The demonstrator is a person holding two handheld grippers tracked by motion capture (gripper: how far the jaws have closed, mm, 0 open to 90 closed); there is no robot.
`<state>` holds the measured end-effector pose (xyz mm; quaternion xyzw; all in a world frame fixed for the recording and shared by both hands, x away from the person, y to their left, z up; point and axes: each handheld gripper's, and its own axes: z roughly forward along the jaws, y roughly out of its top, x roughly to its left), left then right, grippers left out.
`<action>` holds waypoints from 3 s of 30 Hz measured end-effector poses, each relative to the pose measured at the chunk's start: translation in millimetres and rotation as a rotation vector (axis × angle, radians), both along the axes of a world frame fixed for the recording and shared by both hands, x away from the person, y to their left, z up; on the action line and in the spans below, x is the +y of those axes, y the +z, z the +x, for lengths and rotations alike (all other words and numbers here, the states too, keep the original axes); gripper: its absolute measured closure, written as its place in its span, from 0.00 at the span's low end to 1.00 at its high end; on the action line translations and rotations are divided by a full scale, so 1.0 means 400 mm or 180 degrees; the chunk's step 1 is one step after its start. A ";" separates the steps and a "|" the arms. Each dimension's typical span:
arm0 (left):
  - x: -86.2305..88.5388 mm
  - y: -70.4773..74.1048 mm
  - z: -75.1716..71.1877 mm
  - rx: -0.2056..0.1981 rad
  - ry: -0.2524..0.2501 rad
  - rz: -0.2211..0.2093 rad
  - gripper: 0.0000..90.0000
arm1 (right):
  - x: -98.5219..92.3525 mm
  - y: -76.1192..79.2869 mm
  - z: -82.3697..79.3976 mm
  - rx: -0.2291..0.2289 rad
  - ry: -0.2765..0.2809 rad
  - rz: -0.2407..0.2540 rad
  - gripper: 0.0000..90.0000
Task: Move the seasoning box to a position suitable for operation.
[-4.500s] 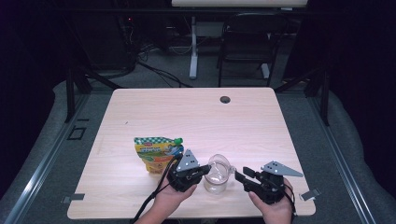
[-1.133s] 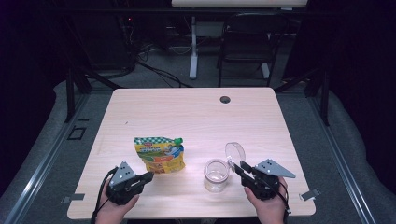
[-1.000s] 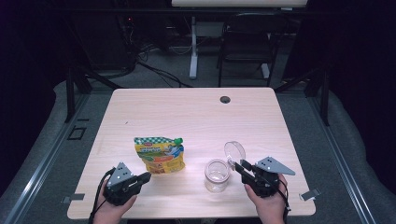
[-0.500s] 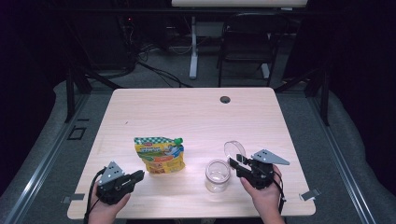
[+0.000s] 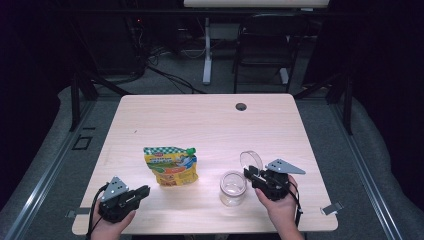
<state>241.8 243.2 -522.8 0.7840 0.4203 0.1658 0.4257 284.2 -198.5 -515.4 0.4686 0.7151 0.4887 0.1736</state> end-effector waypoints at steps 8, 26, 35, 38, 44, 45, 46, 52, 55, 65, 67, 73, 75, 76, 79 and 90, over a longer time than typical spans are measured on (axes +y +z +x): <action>0.013 -0.007 -0.006 0.0033 0.0055 0.0004 0.93 | -0.008 0.000 0.013 -0.0015 0.0013 0.0056 0.84; 0.037 -0.024 0.006 0.0104 0.0122 -0.0029 0.93 | -0.089 0.003 0.051 0.0190 0.0158 0.0289 0.84; 0.050 -0.033 0.014 0.0121 0.0167 -0.0019 0.92 | -0.107 -0.001 0.063 0.0254 0.0256 0.0393 0.84; 0.050 -0.036 0.014 0.0130 0.0186 0.0007 0.90 | -0.105 -0.001 0.061 0.0223 0.0229 0.0359 0.83; 0.059 -0.039 0.017 0.0115 0.0245 0.0007 0.85 | -0.108 -0.005 0.051 0.0184 0.0090 0.0331 0.72; 0.059 -0.040 0.018 0.0119 0.0257 -0.0009 0.84 | -0.110 -0.007 0.047 0.0200 0.0082 0.0345 0.71; 0.060 -0.041 0.020 0.0115 0.0258 -0.0017 0.82 | -0.112 -0.009 0.044 0.0194 0.0073 0.0352 0.71; 0.055 -0.041 0.027 0.0103 0.0267 -0.0020 0.77 | -0.118 -0.012 0.025 0.0206 0.0059 0.0329 0.70; 0.045 -0.039 0.033 0.0075 0.0246 0.0004 0.75 | -0.126 -0.010 0.004 0.0190 0.0043 0.0284 0.73; 0.031 -0.047 0.041 0.0091 0.0244 0.0019 0.69 | -0.133 -0.005 -0.007 0.0128 -0.0005 0.0352 0.82; 0.031 -0.048 0.042 0.0095 0.0228 0.0024 0.68 | -0.131 -0.005 -0.004 0.0114 -0.0035 0.0359 0.83; 0.030 -0.047 0.043 0.0059 0.0181 0.0007 0.66 | -0.130 -0.005 0.007 0.0085 -0.0051 0.0356 0.83; 0.031 -0.044 0.045 0.0031 0.0166 -0.0021 0.65 | -0.129 -0.005 0.007 0.0073 -0.0050 0.0338 0.82; 0.032 -0.042 0.047 0.0014 0.0154 -0.0024 0.64 | -0.129 -0.006 0.006 0.0066 -0.0043 0.0339 0.81; 0.033 -0.039 0.052 0.0003 0.0124 -0.0053 0.61 | -0.131 -0.006 0.000 0.0058 -0.0017 0.0337 0.79; 0.002 -0.021 0.102 -0.0130 -0.0249 -0.0169 0.53 | -0.141 -0.012 -0.034 0.0052 -0.0053 0.0283 0.71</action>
